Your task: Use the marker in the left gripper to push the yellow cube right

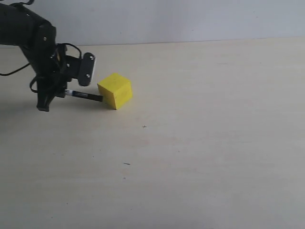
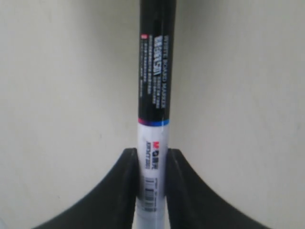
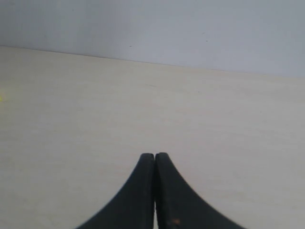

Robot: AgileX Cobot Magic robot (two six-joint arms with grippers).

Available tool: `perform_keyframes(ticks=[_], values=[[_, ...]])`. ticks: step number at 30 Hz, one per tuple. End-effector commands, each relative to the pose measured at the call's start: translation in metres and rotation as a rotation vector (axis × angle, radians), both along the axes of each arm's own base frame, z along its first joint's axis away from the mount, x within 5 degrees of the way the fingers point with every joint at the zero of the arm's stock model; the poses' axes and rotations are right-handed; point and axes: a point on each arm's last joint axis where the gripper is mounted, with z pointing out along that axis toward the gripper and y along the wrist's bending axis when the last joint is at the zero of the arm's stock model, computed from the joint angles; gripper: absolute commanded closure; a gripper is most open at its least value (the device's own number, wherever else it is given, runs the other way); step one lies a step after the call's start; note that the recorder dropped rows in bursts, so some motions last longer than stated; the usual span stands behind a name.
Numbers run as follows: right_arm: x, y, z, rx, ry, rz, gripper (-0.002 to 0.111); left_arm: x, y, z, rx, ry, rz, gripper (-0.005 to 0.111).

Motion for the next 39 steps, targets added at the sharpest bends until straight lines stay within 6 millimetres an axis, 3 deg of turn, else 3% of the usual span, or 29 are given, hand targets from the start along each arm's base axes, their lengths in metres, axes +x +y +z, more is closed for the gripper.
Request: perform_keyframes(ticks=[1,13,17,19,23,26,28,34,39], values=[[0.0,0.0,-0.001,-0.006,-0.011,-0.004,0.108,-0.007,-0.025,0.002,-0.028,-0.012,-0.051,0.107],[0.0,0.0,-0.001,-0.006,-0.011,-0.004,0.108,0.002,0.017,0.001,-0.02,0.018,0.112,0.107],[0.0,0.0,-0.001,-0.006,-0.011,-0.004,0.108,0.01,0.022,0.002,-0.061,-0.042,0.139,0.107],[0.0,0.0,-0.001,-0.006,-0.011,-0.004,0.108,0.015,0.02,0.002,-0.069,-0.062,0.148,0.107],[0.0,0.0,-0.001,-0.006,-0.011,-0.004,0.108,0.022,-0.006,-0.009,-0.096,-0.046,0.162,0.107],[0.0,0.0,0.0,-0.006,-0.011,-0.004,0.108,-0.007,-0.043,-0.015,0.03,0.121,-0.026,0.107],[0.0,0.0,0.0,-0.006,-0.011,0.012,0.108,-0.006,-0.043,-0.011,0.034,0.096,-0.017,0.107],[0.0,0.001,-0.001,-0.006,-0.009,0.021,0.108,0.005,-0.014,0.004,0.011,0.045,0.111,0.107],[0.0,0.001,-0.001,-0.006,-0.009,0.021,0.108,0.01,-0.019,0.004,-0.075,0.004,0.125,0.107]])
